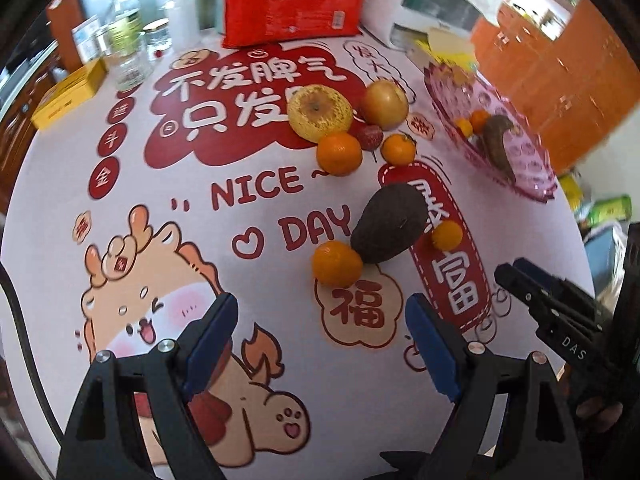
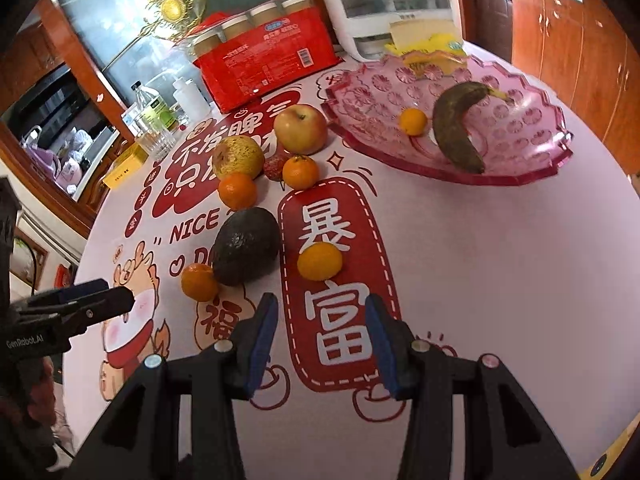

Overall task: Organize fruits
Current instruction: 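Withdraw the left tool from the bowl toward the remaining oranges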

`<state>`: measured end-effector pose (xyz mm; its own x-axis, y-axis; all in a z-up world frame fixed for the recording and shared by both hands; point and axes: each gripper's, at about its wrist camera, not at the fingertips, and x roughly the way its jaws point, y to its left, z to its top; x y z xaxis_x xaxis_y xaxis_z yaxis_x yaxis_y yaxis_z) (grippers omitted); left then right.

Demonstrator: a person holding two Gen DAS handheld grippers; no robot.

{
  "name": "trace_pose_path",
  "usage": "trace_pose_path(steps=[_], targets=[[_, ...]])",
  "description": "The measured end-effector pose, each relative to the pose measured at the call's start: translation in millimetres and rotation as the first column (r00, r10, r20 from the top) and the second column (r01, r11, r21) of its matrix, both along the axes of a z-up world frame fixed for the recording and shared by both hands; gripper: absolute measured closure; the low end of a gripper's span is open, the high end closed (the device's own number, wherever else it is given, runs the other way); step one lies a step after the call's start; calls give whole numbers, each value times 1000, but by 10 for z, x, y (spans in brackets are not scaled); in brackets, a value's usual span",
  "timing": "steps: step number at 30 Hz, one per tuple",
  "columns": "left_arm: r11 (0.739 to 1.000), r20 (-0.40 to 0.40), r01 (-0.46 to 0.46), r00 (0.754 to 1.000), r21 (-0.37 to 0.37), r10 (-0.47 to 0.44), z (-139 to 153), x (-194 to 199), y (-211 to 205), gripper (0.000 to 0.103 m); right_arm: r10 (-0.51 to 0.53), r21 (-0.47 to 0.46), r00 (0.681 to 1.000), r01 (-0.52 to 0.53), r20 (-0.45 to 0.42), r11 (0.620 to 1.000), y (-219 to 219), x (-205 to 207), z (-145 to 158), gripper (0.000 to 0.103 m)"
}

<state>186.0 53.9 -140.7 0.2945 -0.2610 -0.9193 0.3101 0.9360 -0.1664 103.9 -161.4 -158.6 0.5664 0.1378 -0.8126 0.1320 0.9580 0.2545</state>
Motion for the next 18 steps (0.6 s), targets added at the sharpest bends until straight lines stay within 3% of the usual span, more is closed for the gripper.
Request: trace_pose_path(steps=[7, 18], targets=[[996, -37, 88, 995, 17, -88, -234, 173, -48, 18, 50, -107, 998, -47, 31, 993, 177, 142, -118, 57], [985, -48, 172, 984, -27, -173, -549, 320, -187, 18, 154, -241, 988, -146, 15, 959, 349, 346, -370, 57]])
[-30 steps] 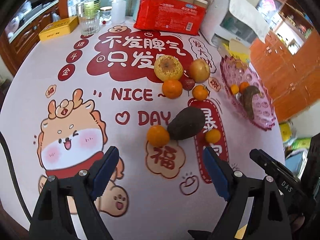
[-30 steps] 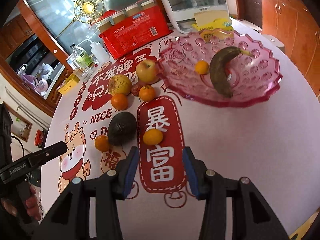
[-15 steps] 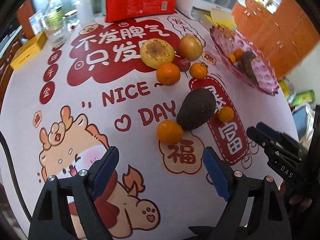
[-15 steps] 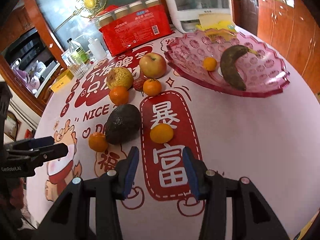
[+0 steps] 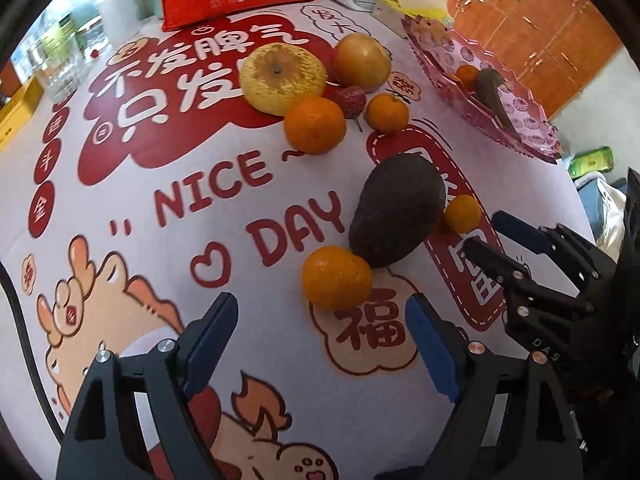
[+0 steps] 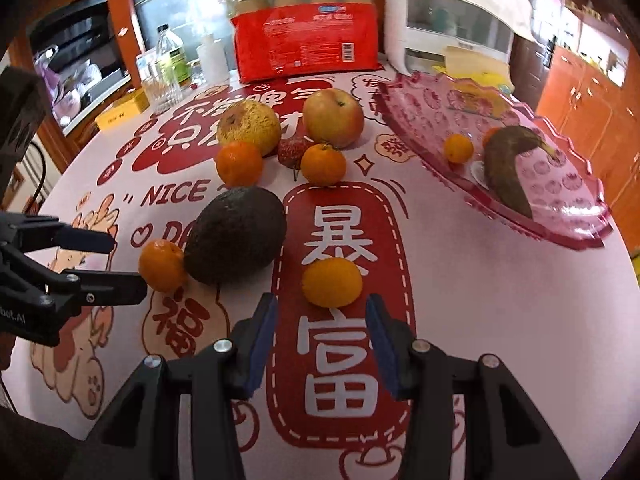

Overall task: Organize fruits
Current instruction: 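Withdraw the left tool from the bowl toward the remaining oranges, then close the left tool on the orange beside the avocado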

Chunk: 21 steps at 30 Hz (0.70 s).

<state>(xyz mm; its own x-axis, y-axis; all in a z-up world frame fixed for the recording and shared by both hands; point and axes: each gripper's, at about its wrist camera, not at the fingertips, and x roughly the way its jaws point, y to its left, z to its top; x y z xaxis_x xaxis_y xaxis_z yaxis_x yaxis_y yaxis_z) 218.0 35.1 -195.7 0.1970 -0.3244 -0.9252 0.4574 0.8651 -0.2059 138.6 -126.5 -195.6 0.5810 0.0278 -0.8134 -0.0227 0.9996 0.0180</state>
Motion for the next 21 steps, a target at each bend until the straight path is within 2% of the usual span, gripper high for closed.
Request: trace_pose_path(steps=[4, 11, 14, 21], targets=[[1000, 4, 21, 1000, -19, -21, -56, 37, -57, 19, 17, -26, 1000, -17, -2, 1000, 12, 60, -83, 57], [999, 24, 44, 999, -7, -44, -178, 71, -88, 34, 36, -59, 999, -35, 17, 998, 32, 118, -185, 57], [999, 25, 31, 999, -26, -30, -209, 102, -76, 43, 39, -62, 999, -37, 30, 997, 36, 130, -198, 57], [996, 38, 60, 998, -59, -58, -252, 113, -95, 55, 42, -78, 998, -39, 40, 996, 52, 151, -210, 57]])
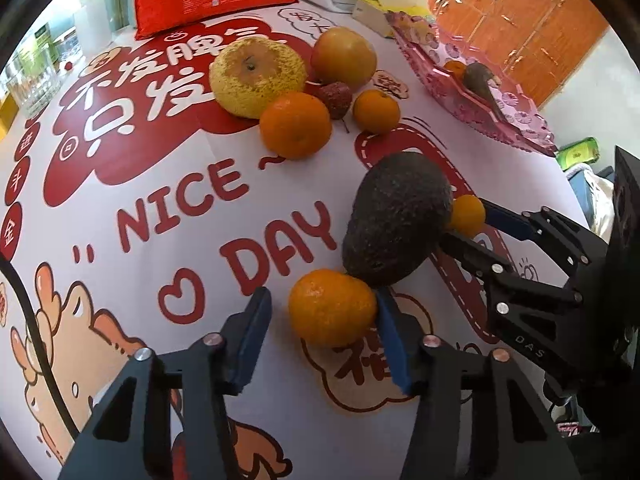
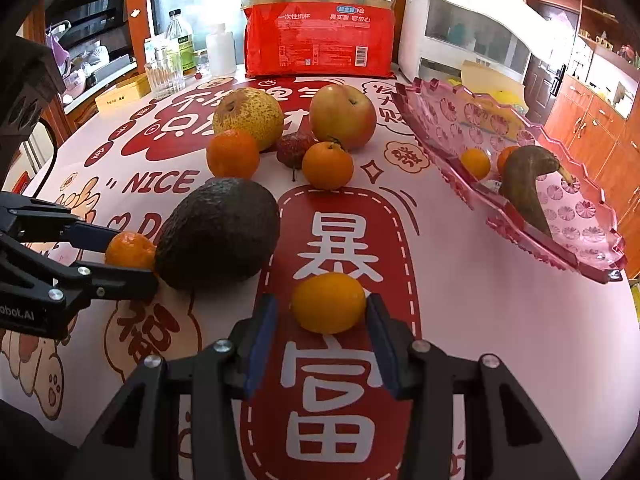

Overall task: Organize fruits
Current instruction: 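Close the left tool on the orange beside the avocado, then carry the orange in the left tool into the pink bowl and release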

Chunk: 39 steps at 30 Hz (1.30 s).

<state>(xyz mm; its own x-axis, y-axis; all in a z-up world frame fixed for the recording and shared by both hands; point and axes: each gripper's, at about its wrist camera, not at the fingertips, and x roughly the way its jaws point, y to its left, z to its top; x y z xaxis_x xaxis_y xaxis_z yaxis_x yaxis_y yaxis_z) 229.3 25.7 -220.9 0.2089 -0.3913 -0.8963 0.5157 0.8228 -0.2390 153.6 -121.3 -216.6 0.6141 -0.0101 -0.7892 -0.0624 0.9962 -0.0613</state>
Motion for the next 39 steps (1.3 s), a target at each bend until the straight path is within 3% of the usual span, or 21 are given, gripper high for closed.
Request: trace_pose_path(steps=[4, 7, 11, 20, 29, 39], targets=[[1000, -3, 4, 1000, -23, -4, 6, -15, -23, 62, -4, -8, 1000, 5, 20, 1000, 11, -2, 16, 60], [1000, -9, 5, 1000, -22, -5, 11, -14, -28, 63, -13, -11, 999, 13, 33, 1000, 13, -6, 36, 64], [1000, 5, 5, 1000, 2, -5, 27, -23, -18, 63, -34, 11, 999, 34, 22, 999, 3, -28, 66, 65], [999, 63, -41, 997, -21, 42, 257, -96, 174, 63, -71, 60, 997, 71, 3, 996, 54, -82, 151, 65], [990, 60, -142, 988, -23, 143, 511, -156, 351, 63, -44, 99, 999, 42, 15, 994, 136, -229, 270, 66], [968, 34, -250, 967, -29, 251, 891, -306, 286, 63, -55, 167, 998, 50, 24, 985, -140, -262, 563, 66]])
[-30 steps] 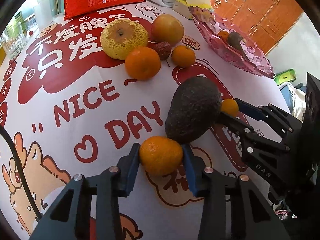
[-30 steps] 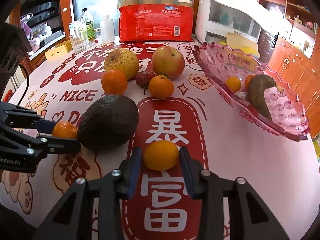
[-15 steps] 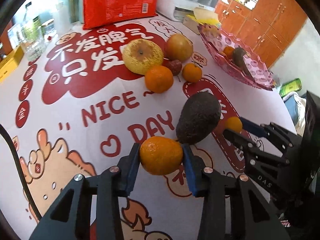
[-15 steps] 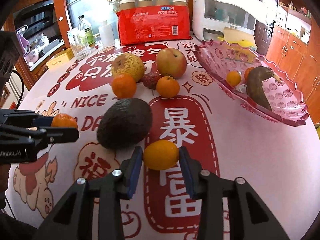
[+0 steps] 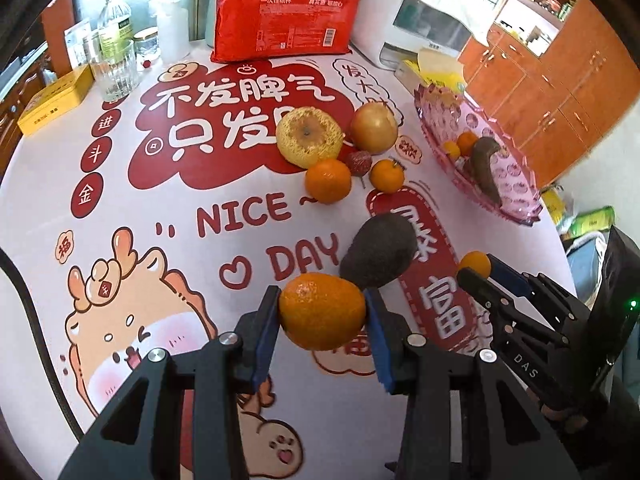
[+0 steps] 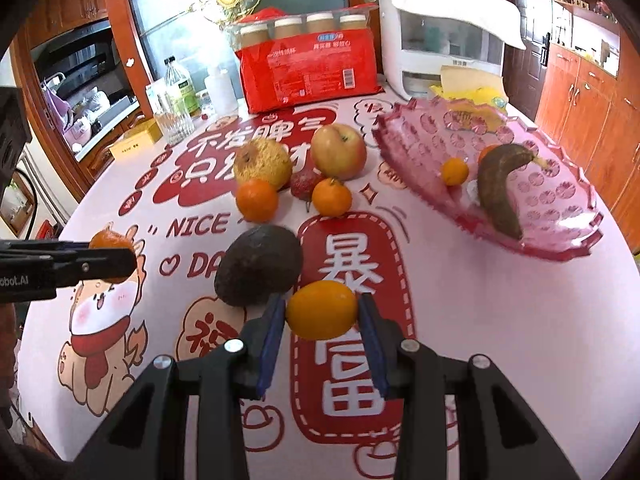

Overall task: Organize fruits
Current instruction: 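Carry the orange in the left tool into the pink bowl and release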

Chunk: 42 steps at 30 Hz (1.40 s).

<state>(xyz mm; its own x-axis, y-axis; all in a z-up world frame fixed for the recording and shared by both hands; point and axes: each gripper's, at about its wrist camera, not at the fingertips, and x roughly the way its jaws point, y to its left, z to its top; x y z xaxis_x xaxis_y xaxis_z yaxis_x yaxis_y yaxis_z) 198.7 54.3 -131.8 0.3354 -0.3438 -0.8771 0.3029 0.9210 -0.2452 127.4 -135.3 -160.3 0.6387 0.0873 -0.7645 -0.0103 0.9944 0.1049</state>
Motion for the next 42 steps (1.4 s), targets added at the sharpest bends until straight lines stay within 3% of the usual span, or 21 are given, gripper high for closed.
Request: trace_pose_path(steps=[11, 21, 35, 42], targets=[[999, 47, -38, 998, -6, 39, 514, 17, -524, 63, 48, -8, 997, -47, 67, 999, -476, 77, 441, 65], [995, 99, -93, 991, -22, 94, 762, 136, -1119, 63, 93, -44, 990, -89, 104, 995, -1080, 181, 719, 65], [992, 106, -121, 987, -26, 123, 730, 278, -1941, 63, 103, -52, 993, -100, 65, 994, -1930, 364, 623, 65], [993, 81, -114, 990, 9, 113, 510, 403, -2311, 63, 111, -23, 994, -111, 18, 994, -2188, 448, 461, 65]])
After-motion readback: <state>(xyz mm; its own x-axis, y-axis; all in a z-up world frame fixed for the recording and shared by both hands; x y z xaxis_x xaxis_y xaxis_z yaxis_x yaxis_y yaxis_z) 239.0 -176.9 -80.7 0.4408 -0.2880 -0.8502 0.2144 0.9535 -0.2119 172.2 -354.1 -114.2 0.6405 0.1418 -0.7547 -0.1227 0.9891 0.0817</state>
